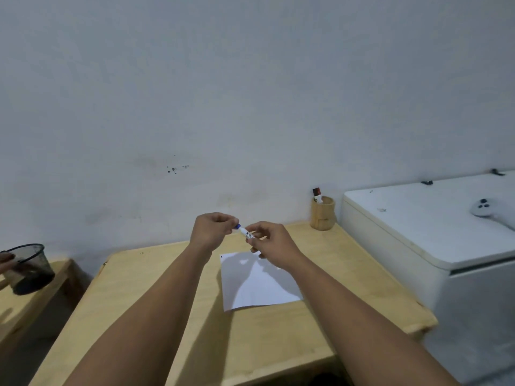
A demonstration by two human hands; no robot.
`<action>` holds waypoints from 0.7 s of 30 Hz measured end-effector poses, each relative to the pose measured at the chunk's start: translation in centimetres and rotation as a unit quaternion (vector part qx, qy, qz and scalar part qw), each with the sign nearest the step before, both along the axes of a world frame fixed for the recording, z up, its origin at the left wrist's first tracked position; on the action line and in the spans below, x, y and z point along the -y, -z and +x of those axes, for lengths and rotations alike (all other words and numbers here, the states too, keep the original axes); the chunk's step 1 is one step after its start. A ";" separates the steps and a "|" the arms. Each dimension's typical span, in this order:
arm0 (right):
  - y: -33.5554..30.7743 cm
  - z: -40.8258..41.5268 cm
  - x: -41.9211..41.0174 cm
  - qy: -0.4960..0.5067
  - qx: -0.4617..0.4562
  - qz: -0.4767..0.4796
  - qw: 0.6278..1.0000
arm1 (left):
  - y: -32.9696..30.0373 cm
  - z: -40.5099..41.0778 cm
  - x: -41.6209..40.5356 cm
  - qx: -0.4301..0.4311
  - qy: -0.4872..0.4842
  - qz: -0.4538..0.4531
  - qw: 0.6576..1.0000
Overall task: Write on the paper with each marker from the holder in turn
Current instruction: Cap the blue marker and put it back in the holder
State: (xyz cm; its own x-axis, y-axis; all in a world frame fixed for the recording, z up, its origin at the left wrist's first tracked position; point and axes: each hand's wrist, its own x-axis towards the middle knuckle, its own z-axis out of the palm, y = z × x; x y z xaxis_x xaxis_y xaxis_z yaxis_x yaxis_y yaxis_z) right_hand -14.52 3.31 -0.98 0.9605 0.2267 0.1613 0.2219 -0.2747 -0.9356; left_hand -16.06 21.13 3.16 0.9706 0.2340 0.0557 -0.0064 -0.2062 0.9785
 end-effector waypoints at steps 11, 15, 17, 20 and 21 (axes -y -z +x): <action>0.2 1.7 7.1 0.068 -0.020 0.037 0.997 | 0.2 2.8 8.2 -0.020 0.070 -0.007 0.997; -1.0 5.2 12.5 0.145 0.013 -0.016 0.989 | 0.5 6.0 12.5 -0.063 0.158 -0.080 0.982; -2.8 7.7 15.4 0.216 0.054 -0.007 0.975 | 1.1 8.2 15.2 -0.052 0.137 -0.096 0.985; -5.7 11.1 19.0 0.283 0.102 0.007 0.954 | 2.8 12.0 19.0 -0.014 0.100 0.047 0.994; -6.4 12.3 19.9 0.288 0.114 0.014 0.951 | 3.5 13.2 20.1 -0.010 0.096 0.090 0.991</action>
